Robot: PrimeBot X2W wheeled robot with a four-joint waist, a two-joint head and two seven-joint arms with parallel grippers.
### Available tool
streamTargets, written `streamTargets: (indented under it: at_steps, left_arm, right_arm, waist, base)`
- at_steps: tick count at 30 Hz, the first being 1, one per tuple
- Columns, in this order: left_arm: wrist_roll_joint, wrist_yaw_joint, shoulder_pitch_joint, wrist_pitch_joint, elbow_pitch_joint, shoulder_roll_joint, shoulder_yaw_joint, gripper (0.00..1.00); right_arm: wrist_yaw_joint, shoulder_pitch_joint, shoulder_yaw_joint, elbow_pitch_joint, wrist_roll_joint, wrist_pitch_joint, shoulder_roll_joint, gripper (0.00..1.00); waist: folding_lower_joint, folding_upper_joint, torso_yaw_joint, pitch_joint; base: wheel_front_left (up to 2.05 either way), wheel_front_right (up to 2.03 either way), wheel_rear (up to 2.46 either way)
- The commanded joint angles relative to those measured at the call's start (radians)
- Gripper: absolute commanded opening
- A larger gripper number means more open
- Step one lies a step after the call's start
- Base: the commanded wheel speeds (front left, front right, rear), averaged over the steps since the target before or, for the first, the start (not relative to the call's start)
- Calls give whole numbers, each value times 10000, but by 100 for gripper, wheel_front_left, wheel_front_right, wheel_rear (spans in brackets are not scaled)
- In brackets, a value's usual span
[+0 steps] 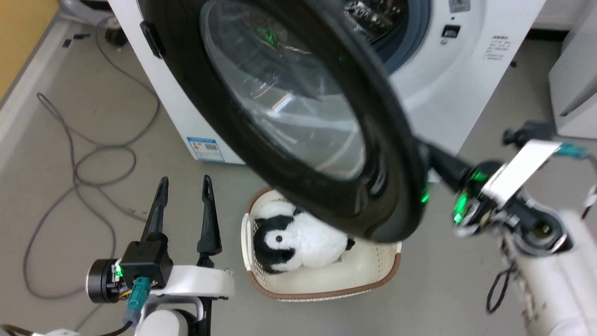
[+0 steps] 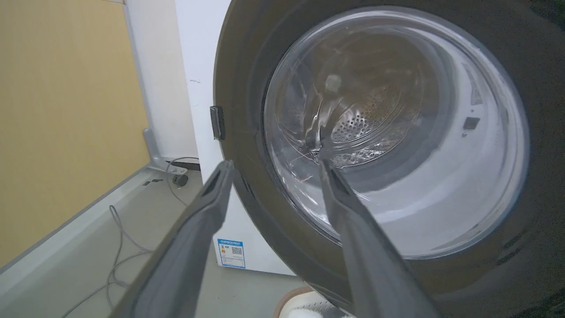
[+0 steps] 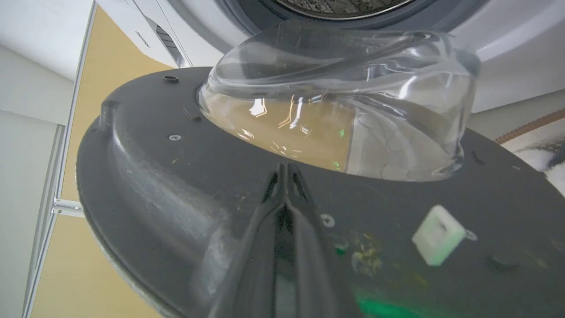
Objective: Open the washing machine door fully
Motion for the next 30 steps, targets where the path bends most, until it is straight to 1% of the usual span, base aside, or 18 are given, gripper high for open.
streamTargets:
  at_steps: [1,13,21,27,30]
  left_arm:
    - [82,-38,178,-53,57,6,28,100]
    - [223,-178,696,-53,281,6,68,100]
    - [284,-243,989,-53,411,6,109,100]
    - [277,-269,1154,-53,497,6,130,100]
    - [285,-288,1239,-53,530,6,149,100]
  right_arm:
    - [12,519,208,-306,-26,131,212,0]
    - [12,2522,1206,-1705,-166,414,918,0]
    - [12,3320,2139,-2230,-204,698,1193,0]
    - [12,3800,2451,-2670,-352,377,1280,0]
    - [12,3976,2217,-3004,-708,-323,1274,0]
  waist:
    - [1,0,-61,-208]
    - [1,0,-105,-963]
    - [1,0,-144,-1308]
    - [1,0,-156,-1555]
    - [1,0,-169,-1661]
  base:
    - [0,0,0]
    - [0,0,0]
    - [0,0,0]
    - [0,0,0]
    - [0,0,0]
